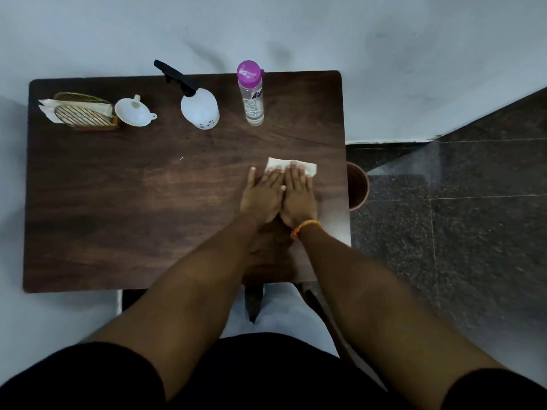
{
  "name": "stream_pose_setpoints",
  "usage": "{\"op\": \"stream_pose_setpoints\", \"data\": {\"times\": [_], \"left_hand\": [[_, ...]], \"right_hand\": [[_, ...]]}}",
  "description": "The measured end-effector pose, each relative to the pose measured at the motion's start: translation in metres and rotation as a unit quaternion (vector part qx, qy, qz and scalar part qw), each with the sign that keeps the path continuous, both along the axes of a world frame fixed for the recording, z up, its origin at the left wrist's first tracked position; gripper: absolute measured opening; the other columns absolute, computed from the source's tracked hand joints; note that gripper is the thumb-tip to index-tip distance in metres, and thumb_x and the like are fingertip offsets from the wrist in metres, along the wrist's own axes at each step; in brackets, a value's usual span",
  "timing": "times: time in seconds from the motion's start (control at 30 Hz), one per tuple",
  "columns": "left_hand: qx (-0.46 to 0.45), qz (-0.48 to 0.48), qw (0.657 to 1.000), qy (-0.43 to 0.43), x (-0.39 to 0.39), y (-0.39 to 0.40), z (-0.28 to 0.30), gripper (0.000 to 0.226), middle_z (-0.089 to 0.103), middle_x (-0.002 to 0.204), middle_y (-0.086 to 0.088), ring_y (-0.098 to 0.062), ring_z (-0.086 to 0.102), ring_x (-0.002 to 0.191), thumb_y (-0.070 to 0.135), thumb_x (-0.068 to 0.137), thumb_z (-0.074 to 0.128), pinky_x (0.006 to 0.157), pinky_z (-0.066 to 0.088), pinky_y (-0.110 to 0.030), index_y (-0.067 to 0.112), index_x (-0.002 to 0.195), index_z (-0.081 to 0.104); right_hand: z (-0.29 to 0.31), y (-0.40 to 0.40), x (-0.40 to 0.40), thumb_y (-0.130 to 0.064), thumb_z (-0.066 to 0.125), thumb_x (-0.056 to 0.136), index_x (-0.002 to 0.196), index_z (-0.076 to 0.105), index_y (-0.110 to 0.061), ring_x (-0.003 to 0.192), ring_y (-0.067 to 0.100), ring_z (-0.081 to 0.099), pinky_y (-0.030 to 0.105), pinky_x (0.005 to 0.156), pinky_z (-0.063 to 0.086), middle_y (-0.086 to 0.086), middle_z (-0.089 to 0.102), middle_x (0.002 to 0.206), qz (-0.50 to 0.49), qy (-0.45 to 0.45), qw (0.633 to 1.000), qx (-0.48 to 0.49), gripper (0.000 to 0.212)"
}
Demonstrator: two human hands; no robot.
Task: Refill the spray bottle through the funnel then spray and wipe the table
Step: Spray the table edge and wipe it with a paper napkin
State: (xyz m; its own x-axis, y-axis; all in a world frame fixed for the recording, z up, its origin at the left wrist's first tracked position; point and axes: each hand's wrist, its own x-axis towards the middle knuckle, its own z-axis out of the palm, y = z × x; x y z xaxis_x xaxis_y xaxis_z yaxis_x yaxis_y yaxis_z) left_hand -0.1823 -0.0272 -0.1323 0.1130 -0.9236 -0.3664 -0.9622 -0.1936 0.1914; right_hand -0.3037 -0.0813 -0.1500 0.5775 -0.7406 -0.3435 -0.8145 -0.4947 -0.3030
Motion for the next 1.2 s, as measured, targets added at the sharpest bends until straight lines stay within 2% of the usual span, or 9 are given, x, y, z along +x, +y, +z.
{"op": "stream_pose_setpoints", "data": {"times": [0.07,0.17,0.3,0.5,0.67,0.83,0.93,1.07,1.2], "left_hand": [[0.01,0.035,0.999,0.006,0.019,0.025,-0.004,0.057,0.022,0.174,0.0,-0.018,0.014,0.163,0.035,0.113,0.018,0.129,0.001,-0.06,0.015,0.166,0.023],[-0.032,0.063,0.997,0.031,0.024,0.082,-0.005,0.059,0.035,0.169,-0.005,-0.021,0.028,0.159,0.039,0.11,0.025,0.129,0.01,-0.06,0.013,0.161,0.038],[-0.015,0.027,0.996,0.078,-0.014,0.121,-0.003,0.064,0.023,0.172,-0.002,-0.018,0.012,0.162,0.046,0.109,0.033,0.131,0.0,-0.051,0.016,0.165,0.031],[-0.022,-0.063,0.997,0.039,-0.089,0.037,-0.001,0.059,0.022,0.174,-0.003,-0.02,0.012,0.163,0.04,0.112,0.022,0.131,0.006,-0.054,0.015,0.166,0.023],[0.001,-0.036,0.999,-0.005,-0.07,-0.031,0.006,0.065,0.02,0.175,-0.002,-0.018,0.012,0.163,0.038,0.108,0.004,0.129,0.001,-0.058,0.016,0.167,0.019],[-0.007,0.057,0.998,-0.02,-0.024,0.016,0.002,0.062,0.032,0.171,-0.003,-0.018,0.02,0.161,0.038,0.11,0.014,0.13,0.004,-0.058,0.013,0.164,0.03],[-0.025,0.06,0.998,0.004,-0.033,0.082,0.002,0.06,0.036,0.168,-0.007,-0.021,0.022,0.161,0.039,0.11,0.025,0.131,0.007,-0.056,0.011,0.162,0.036],[-0.014,-0.013,0.998,0.054,-0.079,0.111,0.003,0.063,0.027,0.172,-0.005,-0.021,0.011,0.162,0.044,0.109,0.032,0.131,0.005,-0.053,0.014,0.164,0.031],[-0.02,-0.086,0.995,0.045,-0.13,0.057,-0.001,0.058,0.023,0.173,-0.006,-0.024,0.011,0.163,0.037,0.112,0.028,0.129,0.012,-0.058,0.014,0.165,0.025]], "right_hand": [[0.0,0.019,0.018,-0.029,0.035,0.106,0.165,0.016,-0.003,0.162,0.034,0.005,0.05,0.131,0.009,0.015,0.009,0.174,0.031,-0.012,0.999,0.002,0.067],[0.003,0.063,0.013,-0.029,0.031,0.107,0.165,0.013,-0.006,0.162,0.03,0.0,0.049,0.131,0.009,0.012,0.006,0.174,0.073,-0.043,0.996,0.026,0.065],[0.006,0.101,-0.046,-0.03,0.034,0.108,0.166,0.013,-0.007,0.163,0.025,-0.002,0.047,0.131,0.012,0.01,0.006,0.175,0.076,-0.054,0.995,0.044,0.065],[0.009,0.05,-0.105,-0.031,0.027,0.107,0.164,0.008,-0.002,0.162,0.032,0.001,0.051,0.131,0.01,0.018,0.006,0.173,-0.022,0.027,0.999,-0.006,0.067],[0.002,-0.026,-0.072,-0.03,0.023,0.108,0.165,0.008,-0.005,0.162,0.029,-0.004,0.044,0.127,-0.018,0.015,0.001,0.174,-0.018,0.045,0.999,-0.02,0.064],[0.008,-0.001,-0.022,-0.031,0.027,0.106,0.165,0.01,-0.005,0.162,0.03,-0.002,0.048,0.132,0.004,0.014,0.004,0.174,0.074,-0.009,0.997,0.028,0.067],[0.012,0.056,-0.044,-0.03,0.035,0.103,0.166,0.01,-0.007,0.162,0.028,-0.003,0.05,0.131,0.011,0.012,0.004,0.175,0.106,-0.031,0.993,0.048,0.071],[0.015,0.101,-0.11,-0.031,0.036,0.107,0.165,0.009,-0.006,0.162,0.028,-0.001,0.049,0.132,0.011,0.014,0.005,0.174,0.065,-0.02,0.997,0.041,0.068],[0.009,0.072,-0.147,-0.032,0.031,0.107,0.164,0.009,-0.002,0.162,0.032,-0.001,0.052,0.131,0.012,0.02,0.003,0.172,-0.029,0.054,0.998,0.014,0.069]]}}
